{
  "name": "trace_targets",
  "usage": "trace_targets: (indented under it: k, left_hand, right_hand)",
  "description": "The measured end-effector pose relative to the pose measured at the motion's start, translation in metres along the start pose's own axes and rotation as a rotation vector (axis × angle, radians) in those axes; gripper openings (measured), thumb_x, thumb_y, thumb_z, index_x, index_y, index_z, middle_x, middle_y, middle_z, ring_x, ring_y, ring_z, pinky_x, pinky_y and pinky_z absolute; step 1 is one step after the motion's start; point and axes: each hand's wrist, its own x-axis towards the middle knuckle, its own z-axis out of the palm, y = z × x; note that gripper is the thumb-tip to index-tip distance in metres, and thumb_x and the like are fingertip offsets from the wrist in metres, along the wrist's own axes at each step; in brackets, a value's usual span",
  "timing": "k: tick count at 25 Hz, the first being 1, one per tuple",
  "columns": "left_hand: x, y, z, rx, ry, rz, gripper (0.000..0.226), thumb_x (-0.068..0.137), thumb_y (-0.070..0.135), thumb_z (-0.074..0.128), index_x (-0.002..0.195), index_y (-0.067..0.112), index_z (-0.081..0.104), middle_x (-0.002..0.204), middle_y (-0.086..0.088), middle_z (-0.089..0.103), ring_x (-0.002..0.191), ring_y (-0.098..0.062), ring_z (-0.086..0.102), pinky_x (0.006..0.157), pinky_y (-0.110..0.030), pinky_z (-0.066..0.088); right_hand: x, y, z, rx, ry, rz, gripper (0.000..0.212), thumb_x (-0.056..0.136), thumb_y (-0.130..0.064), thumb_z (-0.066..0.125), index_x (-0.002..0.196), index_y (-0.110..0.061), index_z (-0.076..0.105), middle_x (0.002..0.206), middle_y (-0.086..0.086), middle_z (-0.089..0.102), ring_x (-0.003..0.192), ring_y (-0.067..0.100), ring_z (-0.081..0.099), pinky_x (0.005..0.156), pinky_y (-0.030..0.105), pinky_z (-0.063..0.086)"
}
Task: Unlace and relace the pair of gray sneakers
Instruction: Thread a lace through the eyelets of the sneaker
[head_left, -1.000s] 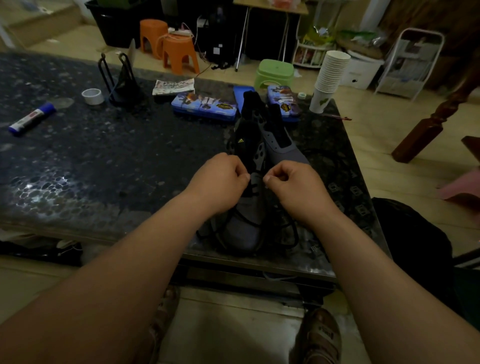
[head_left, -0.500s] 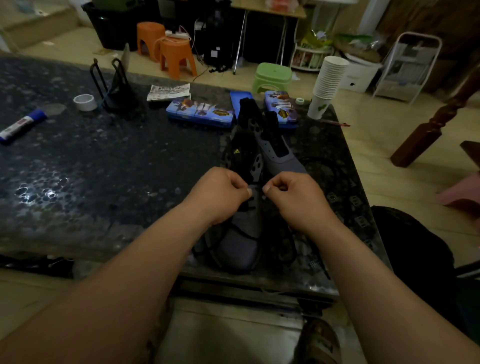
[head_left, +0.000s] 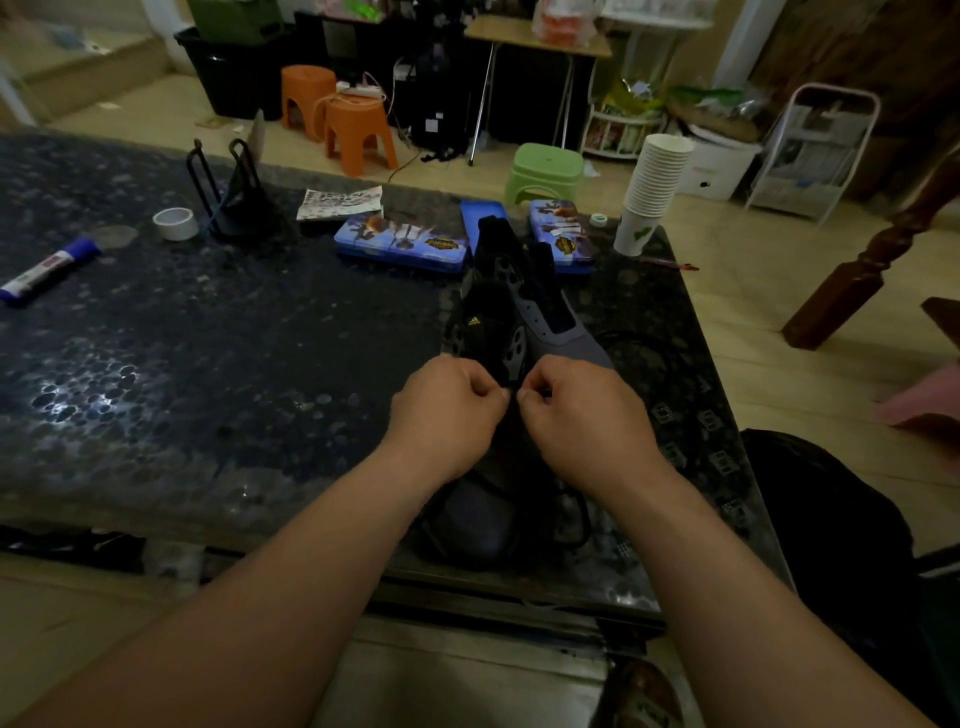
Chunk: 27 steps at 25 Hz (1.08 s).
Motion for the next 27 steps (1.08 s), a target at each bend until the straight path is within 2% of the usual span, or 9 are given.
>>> trace_targets:
  k: [2, 5, 8, 13, 17, 19, 21, 23, 27]
  left_hand:
    - [-0.006, 0.004, 0.001, 0.11, 0.058, 0.066, 0.017, 0.093, 0.038, 0.069, 0.076, 0.035, 0.068, 0.087, 0.011, 0.055, 0.094, -0.02, 0.064, 0.092, -0.047, 0.051]
    - [-0.011, 0.005, 0.002, 0.235, 0.11, 0.151, 0.014, 0.096, 0.041, 0.062, 0.094, 0.033, 0.073, 0.09, 0.01, 0.048, 0.093, -0.018, 0.058, 0.091, -0.045, 0.046]
    - [-0.007, -0.003, -0.002, 0.148, 0.022, 0.195, 0.021, 0.092, 0.034, 0.058, 0.103, 0.032, 0.075, 0.093, 0.008, 0.052, 0.09, -0.018, 0.058, 0.09, -0.046, 0.051]
    - [0.002, -0.01, -0.009, 0.125, -0.122, 0.235, 0.019, 0.1, 0.024, 0.064, 0.116, 0.029, 0.072, 0.094, 0.009, 0.045, 0.082, -0.006, 0.051, 0.078, -0.027, 0.043]
    - [0.007, -0.009, -0.011, 0.122, -0.16, 0.242, 0.005, 0.1, 0.025, 0.064, 0.101, 0.029, 0.065, 0.09, 0.007, 0.045, 0.078, -0.008, 0.049, 0.072, -0.03, 0.041]
    - [0.008, -0.009, -0.01, 0.112, -0.15, 0.238, 0.01, 0.101, 0.025, 0.062, 0.093, 0.031, 0.06, 0.089, 0.007, 0.048, 0.077, -0.009, 0.05, 0.067, -0.031, 0.04]
    - [0.008, -0.008, -0.008, 0.117, -0.149, 0.24, 0.013, 0.102, 0.025, 0.058, 0.09, 0.031, 0.057, 0.088, 0.006, 0.052, 0.078, -0.012, 0.052, 0.065, -0.032, 0.04]
    - [0.008, -0.01, -0.008, 0.135, -0.15, 0.25, 0.015, 0.103, 0.025, 0.055, 0.09, 0.03, 0.056, 0.083, 0.006, 0.057, 0.077, -0.015, 0.054, 0.064, -0.034, 0.042]
    - [0.008, -0.016, -0.015, 0.033, -0.14, 0.202, 0.017, 0.103, 0.022, 0.055, 0.088, 0.029, 0.056, 0.082, 0.006, 0.066, 0.077, -0.015, 0.065, 0.066, -0.034, 0.051]
  right_hand:
    - [0.002, -0.001, -0.002, -0.026, 0.012, -0.017, 0.015, 0.099, -0.034, 0.056, 0.093, -0.026, 0.066, 0.084, -0.006, 0.066, 0.078, 0.017, 0.06, 0.066, 0.036, 0.052]
    - [0.004, -0.002, -0.001, -0.043, -0.009, -0.023, 0.016, 0.1, -0.034, 0.055, 0.092, -0.026, 0.066, 0.083, -0.006, 0.065, 0.078, 0.018, 0.06, 0.065, 0.036, 0.05]
    - [0.009, 0.001, 0.001, 0.032, -0.051, 0.039, 0.014, 0.1, -0.034, 0.058, 0.093, -0.027, 0.068, 0.081, -0.008, 0.064, 0.079, 0.016, 0.061, 0.063, 0.033, 0.047]
    - [0.013, 0.011, 0.007, 0.213, -0.098, 0.12, 0.016, 0.098, -0.037, 0.066, 0.085, -0.029, 0.068, 0.077, -0.009, 0.067, 0.075, 0.011, 0.063, 0.069, 0.037, 0.056]
    - [0.006, 0.012, 0.011, 0.38, -0.085, 0.162, 0.013, 0.098, -0.035, 0.067, 0.088, -0.027, 0.068, 0.08, -0.01, 0.067, 0.075, 0.007, 0.062, 0.063, 0.029, 0.045]
    - [0.001, 0.011, 0.009, 0.482, -0.114, 0.211, 0.012, 0.098, -0.036, 0.068, 0.094, -0.026, 0.067, 0.086, -0.01, 0.068, 0.079, 0.009, 0.063, 0.065, 0.027, 0.043]
    - [-0.002, 0.007, 0.006, 0.545, -0.174, 0.244, 0.021, 0.094, -0.045, 0.07, 0.103, -0.026, 0.063, 0.094, -0.009, 0.067, 0.083, 0.01, 0.064, 0.064, 0.026, 0.044]
    - [-0.004, -0.001, 0.006, 0.522, -0.208, 0.261, 0.029, 0.092, -0.047, 0.07, 0.108, -0.027, 0.058, 0.097, -0.009, 0.065, 0.084, 0.008, 0.062, 0.062, 0.026, 0.045]
    - [-0.005, -0.009, 0.017, 0.311, -0.133, 0.206, 0.031, 0.088, -0.043, 0.069, 0.106, -0.025, 0.051, 0.099, -0.009, 0.058, 0.084, 0.007, 0.056, 0.061, 0.028, 0.041]
